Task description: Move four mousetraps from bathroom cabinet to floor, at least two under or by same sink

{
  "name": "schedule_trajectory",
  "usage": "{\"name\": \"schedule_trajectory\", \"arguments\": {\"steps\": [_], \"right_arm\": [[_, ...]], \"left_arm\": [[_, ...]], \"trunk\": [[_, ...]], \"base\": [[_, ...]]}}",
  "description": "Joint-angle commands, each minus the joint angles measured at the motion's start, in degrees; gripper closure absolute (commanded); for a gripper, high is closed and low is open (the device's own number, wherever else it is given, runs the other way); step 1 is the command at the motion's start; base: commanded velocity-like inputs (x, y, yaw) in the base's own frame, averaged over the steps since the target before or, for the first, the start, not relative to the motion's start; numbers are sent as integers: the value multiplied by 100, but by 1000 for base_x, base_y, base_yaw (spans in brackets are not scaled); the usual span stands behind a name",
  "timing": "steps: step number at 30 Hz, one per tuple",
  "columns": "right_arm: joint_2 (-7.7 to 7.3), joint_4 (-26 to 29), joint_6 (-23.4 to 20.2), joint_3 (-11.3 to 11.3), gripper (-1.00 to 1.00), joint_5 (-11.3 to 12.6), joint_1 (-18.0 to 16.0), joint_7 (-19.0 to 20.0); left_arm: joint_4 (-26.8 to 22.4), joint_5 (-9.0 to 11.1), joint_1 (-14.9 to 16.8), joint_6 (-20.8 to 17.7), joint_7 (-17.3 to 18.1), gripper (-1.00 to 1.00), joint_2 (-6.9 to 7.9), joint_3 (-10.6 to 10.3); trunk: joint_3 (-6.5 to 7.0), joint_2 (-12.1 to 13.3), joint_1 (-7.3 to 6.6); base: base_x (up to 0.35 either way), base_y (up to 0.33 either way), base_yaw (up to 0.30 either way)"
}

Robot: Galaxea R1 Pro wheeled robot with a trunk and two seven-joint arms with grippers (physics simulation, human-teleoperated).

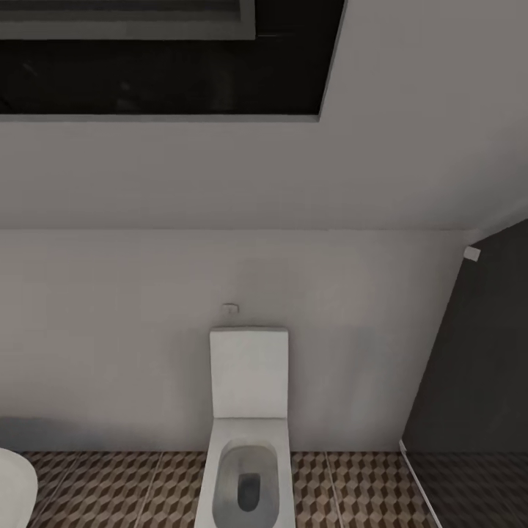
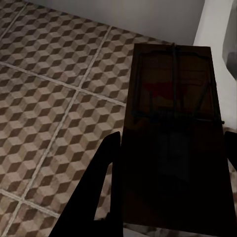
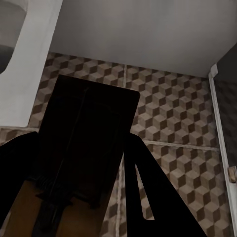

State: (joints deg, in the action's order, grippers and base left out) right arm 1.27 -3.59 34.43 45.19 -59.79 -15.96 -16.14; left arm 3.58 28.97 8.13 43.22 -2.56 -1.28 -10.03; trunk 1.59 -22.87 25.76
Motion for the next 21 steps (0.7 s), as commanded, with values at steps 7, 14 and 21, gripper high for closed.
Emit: {"name": "schedule_trajectory", "arguments": {"steps": [7,14,21], "right_arm": [[-4,-15,11,41,100,-59,-4,-47],[-9,118,-51,38,100,-60,-196,-57],[-24,387,-660,42,100,-27,-1070,-54]], "left_arm": [[20,30,7,47,-25,100,-2,-54],[-509,33,58,-581,-16,100,143,-69],[-3121,8,225,-3790,-341,100,878,-58]], "trunk": [[-2,-5,2],[-2,-5,2],[-2,-5,2]], "base": [[2,0,0],[0,0,0],[0,0,0]]}}
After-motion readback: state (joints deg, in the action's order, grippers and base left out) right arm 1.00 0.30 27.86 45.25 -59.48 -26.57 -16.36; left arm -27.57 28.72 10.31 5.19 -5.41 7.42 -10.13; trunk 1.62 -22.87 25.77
